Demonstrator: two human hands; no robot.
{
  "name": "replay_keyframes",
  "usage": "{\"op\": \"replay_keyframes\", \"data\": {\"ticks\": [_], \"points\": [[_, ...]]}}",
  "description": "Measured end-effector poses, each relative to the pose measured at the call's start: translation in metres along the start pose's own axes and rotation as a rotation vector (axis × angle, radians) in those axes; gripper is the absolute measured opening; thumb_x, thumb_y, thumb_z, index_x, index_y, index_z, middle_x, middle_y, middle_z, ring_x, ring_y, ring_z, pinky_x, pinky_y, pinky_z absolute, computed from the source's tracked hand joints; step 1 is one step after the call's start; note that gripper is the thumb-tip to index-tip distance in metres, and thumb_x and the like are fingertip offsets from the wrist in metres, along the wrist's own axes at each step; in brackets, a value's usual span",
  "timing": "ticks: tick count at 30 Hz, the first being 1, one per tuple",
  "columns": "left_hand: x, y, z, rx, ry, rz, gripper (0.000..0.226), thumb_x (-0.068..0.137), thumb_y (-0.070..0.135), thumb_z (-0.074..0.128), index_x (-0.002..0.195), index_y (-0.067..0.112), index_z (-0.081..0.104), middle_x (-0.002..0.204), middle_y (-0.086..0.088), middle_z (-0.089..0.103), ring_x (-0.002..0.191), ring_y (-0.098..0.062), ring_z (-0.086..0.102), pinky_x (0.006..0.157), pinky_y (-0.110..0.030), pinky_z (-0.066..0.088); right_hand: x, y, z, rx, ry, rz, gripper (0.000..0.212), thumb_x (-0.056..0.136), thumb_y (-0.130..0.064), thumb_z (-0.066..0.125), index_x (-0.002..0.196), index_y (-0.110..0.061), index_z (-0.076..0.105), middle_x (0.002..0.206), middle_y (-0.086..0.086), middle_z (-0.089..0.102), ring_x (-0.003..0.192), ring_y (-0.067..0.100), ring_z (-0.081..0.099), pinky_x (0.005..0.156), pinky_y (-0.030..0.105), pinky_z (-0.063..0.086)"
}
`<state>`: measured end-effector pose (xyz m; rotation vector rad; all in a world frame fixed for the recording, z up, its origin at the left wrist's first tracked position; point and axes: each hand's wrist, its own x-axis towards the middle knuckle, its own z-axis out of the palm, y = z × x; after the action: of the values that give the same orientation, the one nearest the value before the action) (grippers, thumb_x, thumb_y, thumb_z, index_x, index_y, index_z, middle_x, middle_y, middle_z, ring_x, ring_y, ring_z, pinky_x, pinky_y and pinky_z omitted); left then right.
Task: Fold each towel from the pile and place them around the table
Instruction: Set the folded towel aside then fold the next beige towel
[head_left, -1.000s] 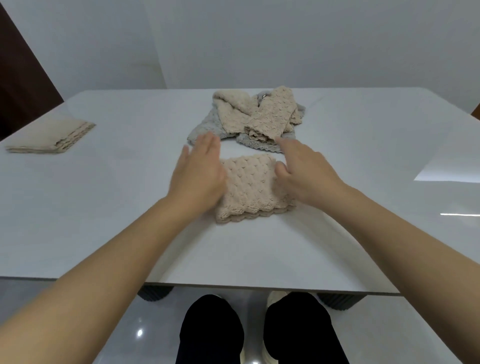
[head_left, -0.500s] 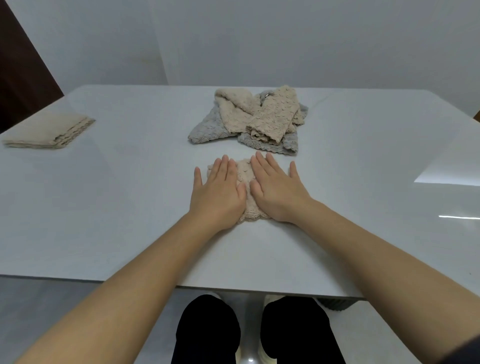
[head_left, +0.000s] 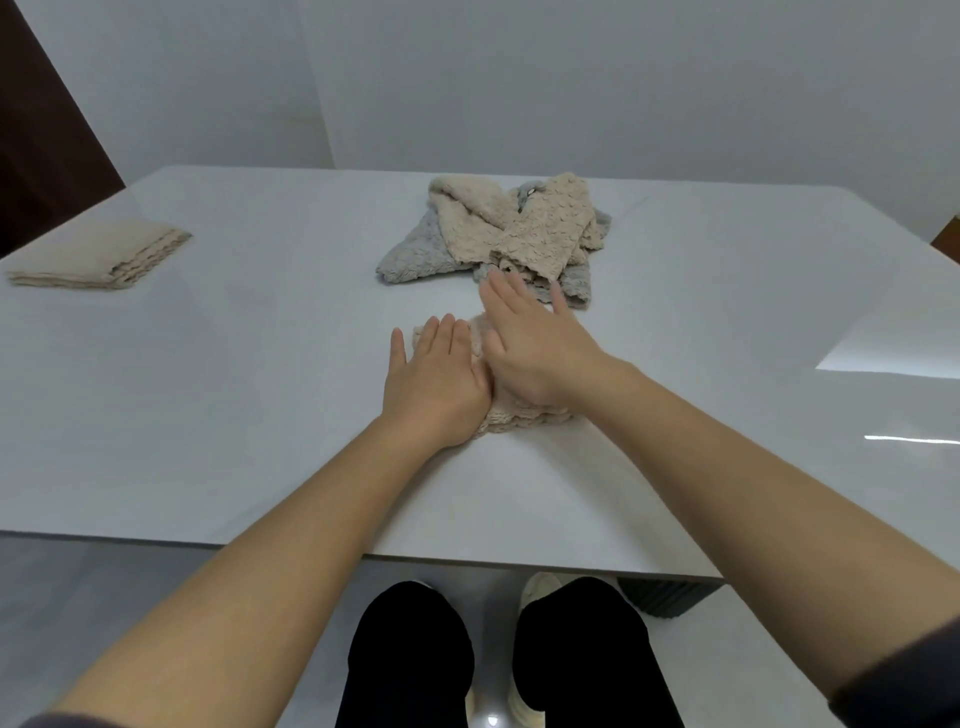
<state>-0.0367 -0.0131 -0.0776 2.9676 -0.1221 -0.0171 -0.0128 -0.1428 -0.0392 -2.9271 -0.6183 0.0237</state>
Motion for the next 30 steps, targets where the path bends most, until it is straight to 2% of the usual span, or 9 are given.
{"op": "replay_keyframes", "data": {"ticks": [4,7,17,24,27,30], "points": [[-0.001,-0.002,0.001,-0.017,0.009,0.009,0.058,0.102,0.034,0.013,0.155,0.014,0.001,0.164,0.001,-0.003,0.149,-0.014,-0.008,0.119,-0.049,-0.008,-0.005,-0.004,0.023,0.105,-0.003,-0.038,0.055,0.104,-0.026,0.019,0.156,-0.01,0.01,0.164,0.006,0.002,0.151,0.018,-0.001,0.121,0.041,-0.001],[0.0,-0.005,0.001,-0.042,0.0,0.022,0.056,0.103,0.031,0.011,0.156,0.015,0.001,0.163,0.003,-0.005,0.149,-0.012,-0.009,0.119,-0.048,-0.008,-0.006,0.005,0.03,0.065,0.0,-0.055,0.055,0.104,-0.027,0.02,0.156,-0.012,0.01,0.164,0.004,0.003,0.151,0.018,-0.001,0.122,0.038,-0.001],[0.001,-0.007,-0.009,0.057,-0.053,-0.005,0.059,0.102,0.032,0.012,0.155,0.011,-0.004,0.163,-0.002,-0.011,0.149,-0.014,-0.011,0.12,-0.046,-0.007,-0.007,0.003,0.033,-0.021,-0.01,-0.044,0.056,0.104,-0.03,0.018,0.156,-0.013,0.006,0.164,0.002,0.001,0.151,0.017,-0.003,0.121,0.043,-0.003],[-0.002,-0.007,-0.002,0.01,-0.029,-0.022,0.059,0.102,0.033,0.014,0.155,0.01,-0.002,0.163,-0.004,-0.007,0.149,-0.015,-0.008,0.121,-0.045,-0.004,-0.007,0.012,0.025,0.032,-0.069,-0.038,0.058,0.104,-0.032,0.018,0.156,-0.012,0.003,0.164,0.004,-0.004,0.15,0.019,-0.007,0.122,0.041,-0.003],[-0.003,-0.006,-0.003,0.039,-0.019,-0.024,0.06,0.102,0.033,0.014,0.154,0.008,-0.002,0.163,-0.005,-0.008,0.15,-0.017,-0.008,0.121,-0.044,-0.005,-0.013,0.018,0.027,0.051,-0.05,0.018,0.059,0.104,-0.034,0.018,0.156,-0.011,0.0,0.164,0.004,-0.007,0.15,0.019,-0.009,0.121,0.043,-0.004],[-0.006,0.001,-0.008,0.103,0.058,-0.054,0.061,0.102,0.032,0.016,0.154,0.004,0.0,0.163,-0.011,-0.005,0.15,-0.021,-0.006,0.121,-0.041,-0.006,-0.014,0.017,0.032,0.038,-0.017,0.03,0.059,0.104,-0.034,0.017,0.156,-0.011,0.002,0.164,0.003,-0.005,0.15,0.018,-0.008,0.121,0.046,-0.004]]}}
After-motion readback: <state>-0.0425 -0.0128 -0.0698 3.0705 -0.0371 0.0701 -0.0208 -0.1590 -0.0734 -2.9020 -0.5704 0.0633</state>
